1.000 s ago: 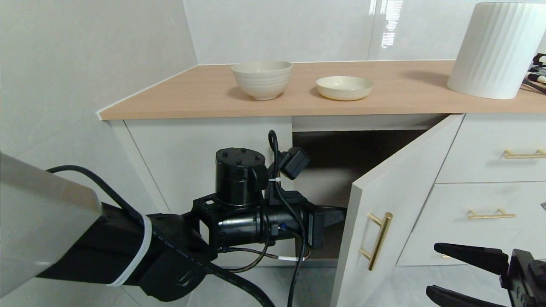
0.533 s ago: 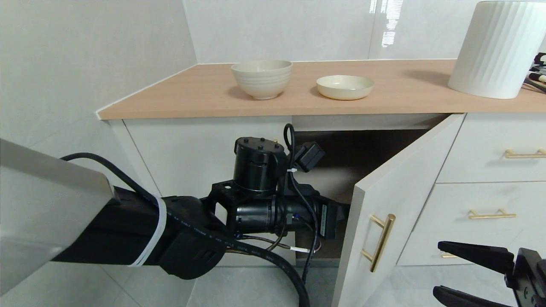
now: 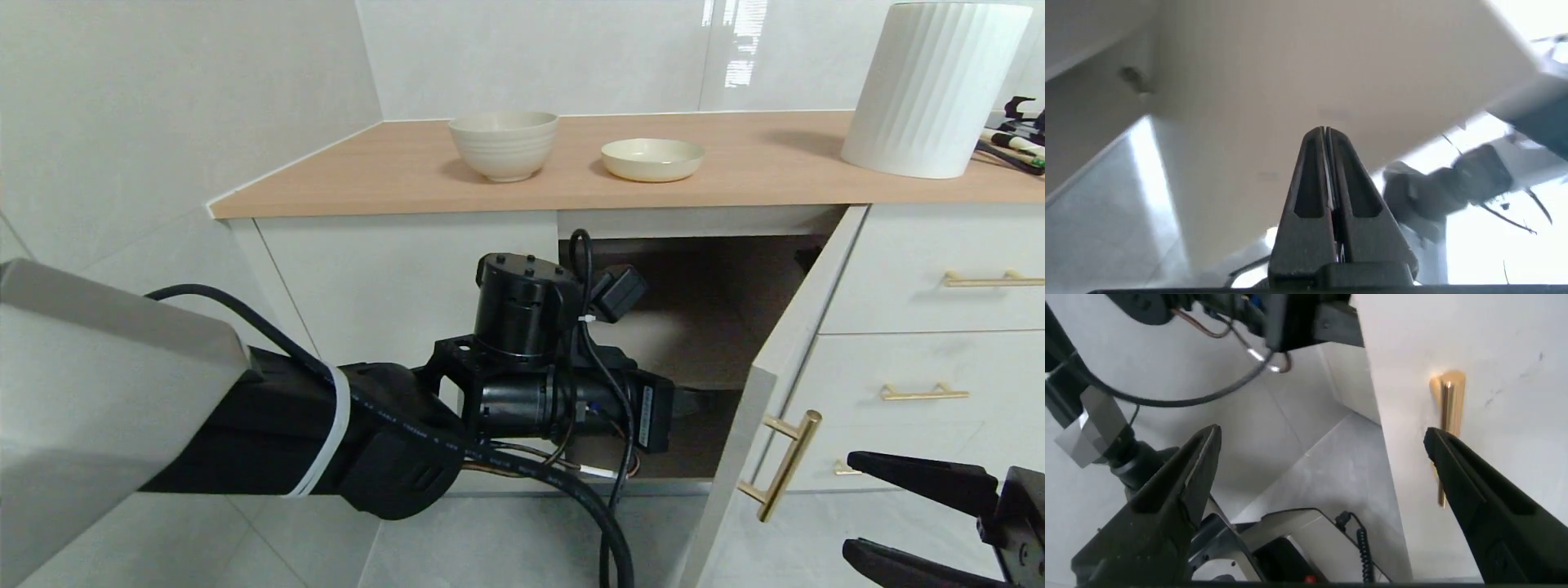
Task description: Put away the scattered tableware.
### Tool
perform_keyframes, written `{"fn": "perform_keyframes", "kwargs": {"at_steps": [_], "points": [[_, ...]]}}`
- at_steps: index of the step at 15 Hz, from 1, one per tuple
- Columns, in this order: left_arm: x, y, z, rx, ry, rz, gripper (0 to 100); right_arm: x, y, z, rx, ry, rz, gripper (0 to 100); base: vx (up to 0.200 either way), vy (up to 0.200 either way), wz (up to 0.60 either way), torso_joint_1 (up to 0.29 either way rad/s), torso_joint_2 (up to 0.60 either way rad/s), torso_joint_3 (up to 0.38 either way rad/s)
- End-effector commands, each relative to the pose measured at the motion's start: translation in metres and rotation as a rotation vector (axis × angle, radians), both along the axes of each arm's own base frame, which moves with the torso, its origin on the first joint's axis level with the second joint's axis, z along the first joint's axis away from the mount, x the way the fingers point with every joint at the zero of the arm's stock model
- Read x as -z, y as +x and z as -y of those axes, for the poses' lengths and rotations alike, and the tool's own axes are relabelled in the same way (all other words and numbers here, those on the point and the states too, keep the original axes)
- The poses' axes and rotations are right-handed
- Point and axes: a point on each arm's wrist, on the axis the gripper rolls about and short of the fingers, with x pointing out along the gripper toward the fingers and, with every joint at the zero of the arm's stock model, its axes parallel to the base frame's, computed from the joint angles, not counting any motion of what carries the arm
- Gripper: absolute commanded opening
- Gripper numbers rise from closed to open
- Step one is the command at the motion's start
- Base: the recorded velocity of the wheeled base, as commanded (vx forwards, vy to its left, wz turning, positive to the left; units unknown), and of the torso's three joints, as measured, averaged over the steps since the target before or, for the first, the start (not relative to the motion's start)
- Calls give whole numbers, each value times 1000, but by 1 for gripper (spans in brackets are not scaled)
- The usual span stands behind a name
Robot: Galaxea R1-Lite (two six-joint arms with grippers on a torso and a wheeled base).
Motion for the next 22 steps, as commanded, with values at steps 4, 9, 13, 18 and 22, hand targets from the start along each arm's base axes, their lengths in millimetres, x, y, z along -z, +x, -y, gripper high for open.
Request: {"fn": "perform_keyframes", "kwargs": {"at_steps": [4, 9, 13, 18, 22], "points": [[10, 3, 7, 6, 12, -11, 0, -7, -6, 4, -1, 28, 43, 100, 0, 0, 0, 0, 0, 0], [11, 5, 11, 6, 11, -11, 0, -10, -9, 6, -7, 18, 28, 100, -80, 0, 0, 1, 2, 0], [11, 13, 29, 7, -15, -43, 0, -11, -13, 5, -58, 27, 35, 100, -50, 0, 0, 4, 1, 1], [0, -33, 82, 145, -44, -28, 0, -14, -26, 7, -241, 37, 19, 100, 0, 0, 0, 0, 0, 0], [-10, -23, 50, 16, -32, -19, 0, -13, -25, 6, -239, 34, 14, 100, 0, 0, 0, 0, 0, 0]]}}
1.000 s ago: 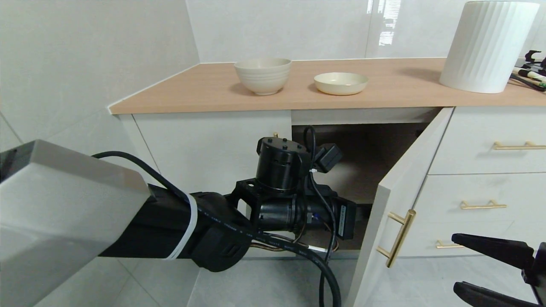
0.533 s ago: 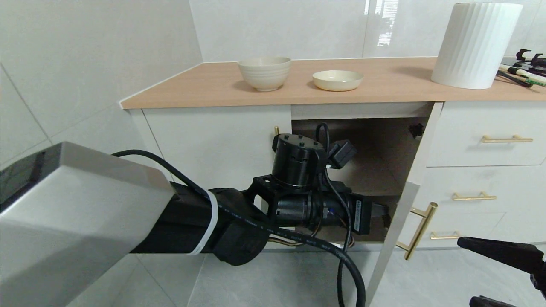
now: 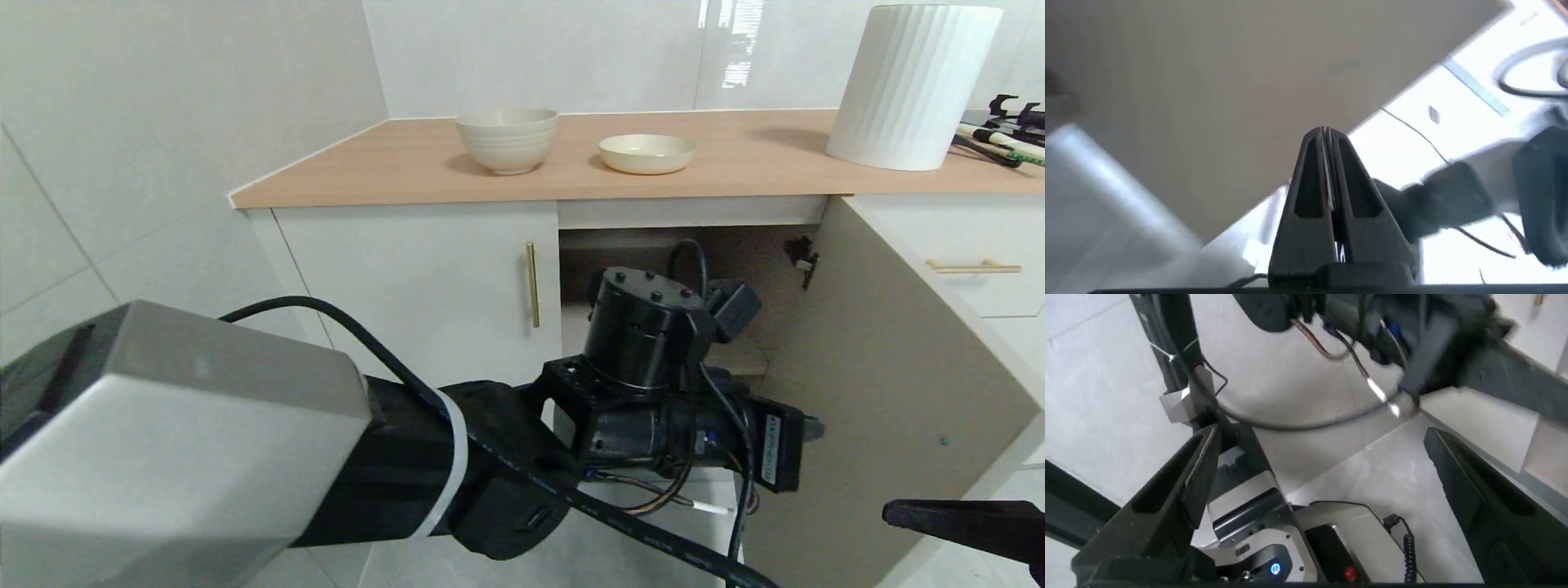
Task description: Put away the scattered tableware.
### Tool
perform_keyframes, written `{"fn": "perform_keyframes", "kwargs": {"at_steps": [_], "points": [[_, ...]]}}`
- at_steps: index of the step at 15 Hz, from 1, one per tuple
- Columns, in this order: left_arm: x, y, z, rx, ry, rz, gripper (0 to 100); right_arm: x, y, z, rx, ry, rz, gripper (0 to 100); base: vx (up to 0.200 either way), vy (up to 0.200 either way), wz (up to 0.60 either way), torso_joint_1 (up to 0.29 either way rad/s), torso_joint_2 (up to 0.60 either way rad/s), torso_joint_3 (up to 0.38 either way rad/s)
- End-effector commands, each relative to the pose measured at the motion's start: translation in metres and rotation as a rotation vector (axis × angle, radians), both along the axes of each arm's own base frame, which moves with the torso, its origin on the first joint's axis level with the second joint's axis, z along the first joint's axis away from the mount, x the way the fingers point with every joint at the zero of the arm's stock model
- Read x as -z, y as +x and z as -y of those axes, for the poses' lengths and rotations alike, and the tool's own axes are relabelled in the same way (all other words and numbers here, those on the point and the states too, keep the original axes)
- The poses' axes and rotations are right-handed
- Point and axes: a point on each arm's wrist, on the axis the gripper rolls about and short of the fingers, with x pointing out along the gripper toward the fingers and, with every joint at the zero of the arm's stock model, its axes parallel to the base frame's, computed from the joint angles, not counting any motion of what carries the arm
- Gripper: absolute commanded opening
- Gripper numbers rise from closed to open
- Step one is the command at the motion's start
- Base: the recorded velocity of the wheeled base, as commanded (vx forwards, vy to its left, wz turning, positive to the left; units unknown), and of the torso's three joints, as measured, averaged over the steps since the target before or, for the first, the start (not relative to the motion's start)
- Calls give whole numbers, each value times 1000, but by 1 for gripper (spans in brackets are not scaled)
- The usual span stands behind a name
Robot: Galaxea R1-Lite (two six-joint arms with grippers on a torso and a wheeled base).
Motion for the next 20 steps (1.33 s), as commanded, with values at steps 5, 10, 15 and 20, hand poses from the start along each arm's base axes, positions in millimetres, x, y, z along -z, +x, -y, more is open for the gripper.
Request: {"fn": "perform_keyframes", "kwargs": {"at_steps": [5, 10, 15, 20], "points": [[-27, 4, -119, -211, 27, -9, 0, -2, 39, -17, 154, -66, -76, 100, 0, 0, 0, 0, 0, 0], [-25, -35, -246, -473, 86, 51, 0, -6, 122, -49, 220, -176, -71, 100, 0, 0, 0, 0, 0, 0], [-34, -71, -276, -536, 43, 98, 0, -33, 131, -53, 272, -304, -225, 100, 0, 0, 0, 0, 0, 0], [-43, -64, -285, -594, 28, 128, 100, -49, 122, -45, 427, -284, -192, 100, 0, 0, 0, 0, 0, 0]]}}
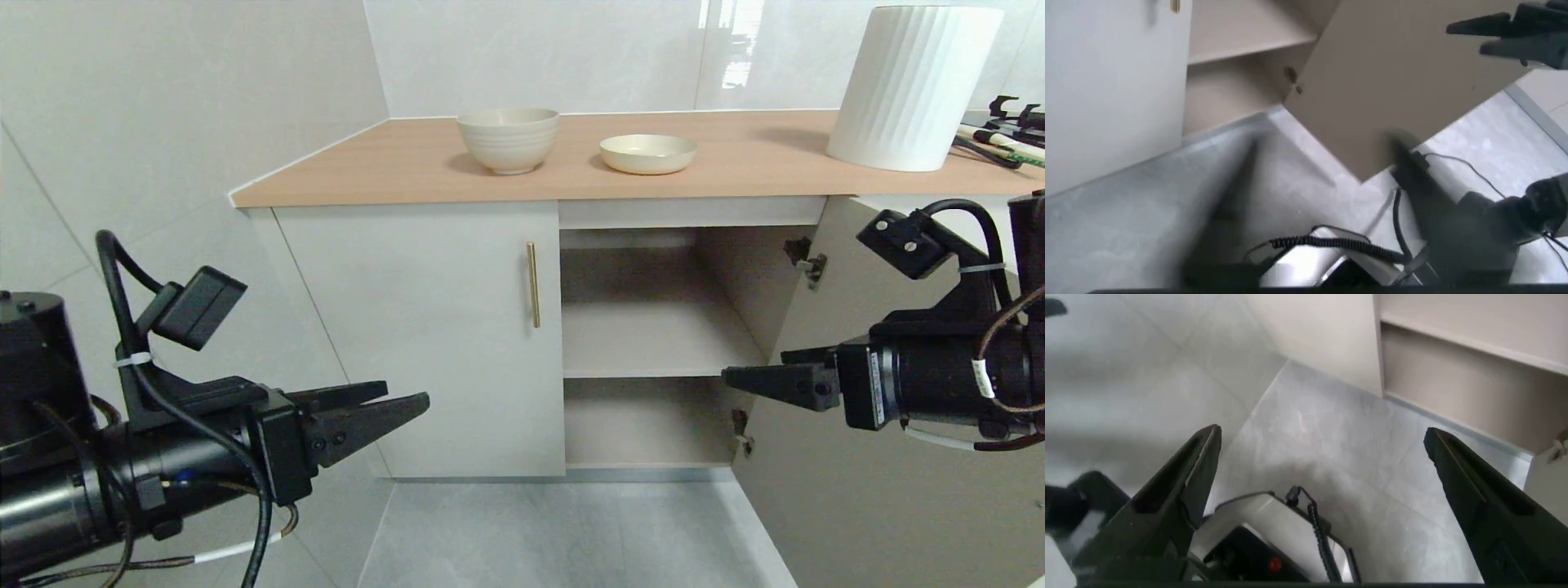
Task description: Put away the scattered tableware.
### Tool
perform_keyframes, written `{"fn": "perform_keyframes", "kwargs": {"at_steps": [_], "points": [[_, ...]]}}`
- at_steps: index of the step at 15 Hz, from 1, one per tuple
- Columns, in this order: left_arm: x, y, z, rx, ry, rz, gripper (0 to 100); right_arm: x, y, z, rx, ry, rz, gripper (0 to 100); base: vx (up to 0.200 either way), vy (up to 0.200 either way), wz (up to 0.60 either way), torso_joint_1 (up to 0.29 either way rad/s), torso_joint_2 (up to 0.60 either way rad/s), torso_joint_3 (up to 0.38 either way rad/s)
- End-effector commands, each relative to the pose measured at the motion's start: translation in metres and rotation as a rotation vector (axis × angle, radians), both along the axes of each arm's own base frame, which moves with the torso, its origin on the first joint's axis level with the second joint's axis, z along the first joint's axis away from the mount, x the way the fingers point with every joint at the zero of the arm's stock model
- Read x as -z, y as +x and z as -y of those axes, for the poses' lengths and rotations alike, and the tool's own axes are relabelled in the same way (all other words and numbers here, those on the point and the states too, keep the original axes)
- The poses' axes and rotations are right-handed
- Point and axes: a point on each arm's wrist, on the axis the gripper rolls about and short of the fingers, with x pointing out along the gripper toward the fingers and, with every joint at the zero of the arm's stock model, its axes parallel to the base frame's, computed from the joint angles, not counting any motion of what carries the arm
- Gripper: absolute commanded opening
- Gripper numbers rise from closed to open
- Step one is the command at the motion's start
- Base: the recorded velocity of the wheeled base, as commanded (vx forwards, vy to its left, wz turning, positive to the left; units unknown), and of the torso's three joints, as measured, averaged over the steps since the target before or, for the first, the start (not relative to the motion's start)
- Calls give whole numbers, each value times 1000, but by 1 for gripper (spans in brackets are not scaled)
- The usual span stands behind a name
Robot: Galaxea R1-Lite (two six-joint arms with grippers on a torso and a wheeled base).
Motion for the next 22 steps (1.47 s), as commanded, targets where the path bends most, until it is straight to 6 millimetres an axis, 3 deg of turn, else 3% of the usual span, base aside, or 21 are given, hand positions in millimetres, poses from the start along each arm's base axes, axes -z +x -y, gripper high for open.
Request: {"fn": "perform_keyframes", "kwargs": {"at_steps": [1, 9, 22], "points": [[-12, 5, -10, -60, -14, 43, 100, -5, -2, 1, 0, 10, 15, 100, 0, 0, 0, 0, 0, 0], [-16, 1, -15, -76, 63, 37, 100, -1, -1, -6, -14, 1, 2, 100, 0, 0, 0, 0, 0, 0], [-19, 3, -22, -110, 71, 24, 100, 5, -3, -7, -12, -13, -10, 100, 185, 0, 0, 2, 2, 3]]}}
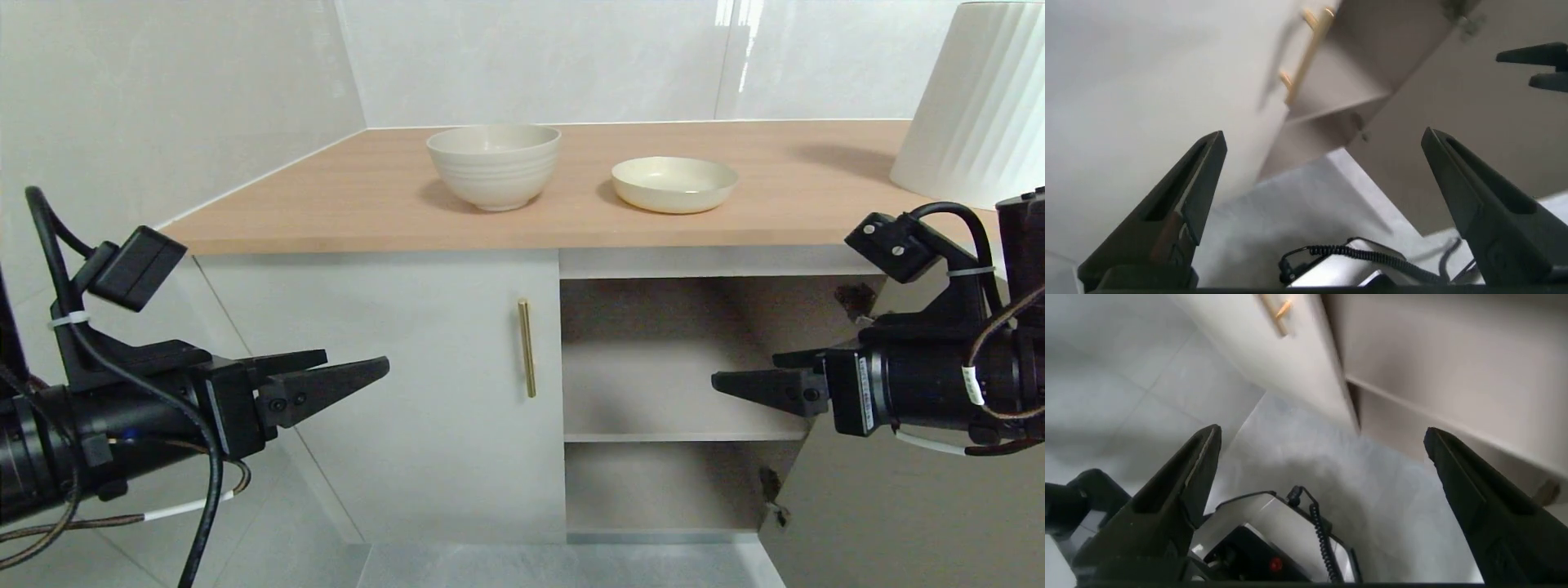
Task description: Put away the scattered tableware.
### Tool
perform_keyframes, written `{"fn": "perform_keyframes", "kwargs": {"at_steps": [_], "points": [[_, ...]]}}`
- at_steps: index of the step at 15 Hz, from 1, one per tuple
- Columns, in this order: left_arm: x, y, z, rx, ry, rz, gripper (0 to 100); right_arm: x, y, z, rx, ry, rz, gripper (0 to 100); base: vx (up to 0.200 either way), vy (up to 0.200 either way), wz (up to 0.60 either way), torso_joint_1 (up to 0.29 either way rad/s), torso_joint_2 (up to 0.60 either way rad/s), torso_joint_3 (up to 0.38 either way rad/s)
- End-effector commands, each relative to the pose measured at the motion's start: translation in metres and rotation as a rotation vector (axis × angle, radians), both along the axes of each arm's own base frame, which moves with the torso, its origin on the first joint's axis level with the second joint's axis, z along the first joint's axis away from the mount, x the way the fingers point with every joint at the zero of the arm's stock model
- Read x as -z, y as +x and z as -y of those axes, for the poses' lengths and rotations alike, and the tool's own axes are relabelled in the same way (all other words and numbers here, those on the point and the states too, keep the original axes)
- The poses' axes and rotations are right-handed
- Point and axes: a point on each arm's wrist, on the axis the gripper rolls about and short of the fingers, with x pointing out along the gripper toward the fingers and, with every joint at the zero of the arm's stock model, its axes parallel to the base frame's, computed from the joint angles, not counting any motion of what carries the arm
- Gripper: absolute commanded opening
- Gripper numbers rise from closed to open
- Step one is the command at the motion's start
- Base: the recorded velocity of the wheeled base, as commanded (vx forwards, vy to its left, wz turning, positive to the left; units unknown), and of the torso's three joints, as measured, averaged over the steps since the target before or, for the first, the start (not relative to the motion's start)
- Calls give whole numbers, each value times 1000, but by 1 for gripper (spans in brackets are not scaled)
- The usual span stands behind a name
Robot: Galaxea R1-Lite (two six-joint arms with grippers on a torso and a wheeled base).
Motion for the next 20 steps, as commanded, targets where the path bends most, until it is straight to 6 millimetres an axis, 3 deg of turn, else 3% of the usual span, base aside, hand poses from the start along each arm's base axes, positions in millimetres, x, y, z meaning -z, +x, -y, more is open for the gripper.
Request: {"fn": "perform_keyframes", "kwargs": {"at_steps": [1, 15, 20], "points": [[1, 0, 0, -1, 2, -3, 100, 4, -1, 1, -2, -3, 0, 100, 0, 0, 0, 0, 0, 0], [2, 2, -2, -14, 3, -9, 100, 15, 0, 0, -28, 28, 121, 100, 0, 0, 0, 0, 0, 0], [2, 3, -2, -15, 3, -10, 100, 15, 0, 0, -29, 27, 122, 100, 0, 0, 0, 73, -221, -239]]}}
